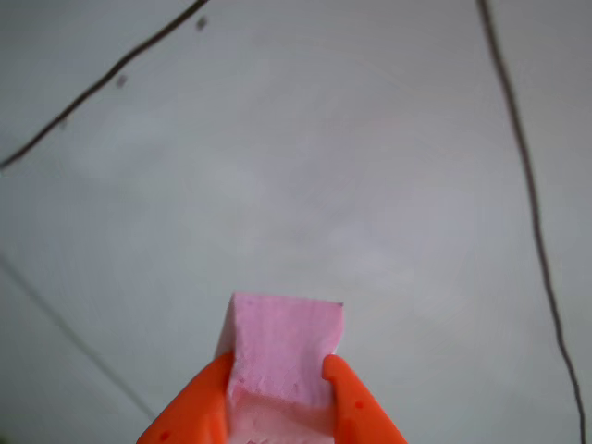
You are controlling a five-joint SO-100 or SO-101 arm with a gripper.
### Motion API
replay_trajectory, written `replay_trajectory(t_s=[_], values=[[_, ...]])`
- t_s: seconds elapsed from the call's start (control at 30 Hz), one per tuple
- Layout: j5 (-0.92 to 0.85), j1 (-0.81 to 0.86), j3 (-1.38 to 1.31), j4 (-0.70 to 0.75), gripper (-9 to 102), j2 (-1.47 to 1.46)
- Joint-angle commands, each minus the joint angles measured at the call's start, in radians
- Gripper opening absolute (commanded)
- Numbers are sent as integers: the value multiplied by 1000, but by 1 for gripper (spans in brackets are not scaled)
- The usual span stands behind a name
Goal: Grasp the colored block, Place it on the black dot, and then return the arm to the default position.
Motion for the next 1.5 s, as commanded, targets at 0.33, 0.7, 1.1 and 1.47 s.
replay_trajectory(t_s=[0.33,0.7,1.1,1.47], values=[[-235,-224,12,-143,0,110],[-221,-336,-18,-199,0,14],[-198,-336,-91,-252,0,-135],[-201,-296,-183,-210,0,-202]])
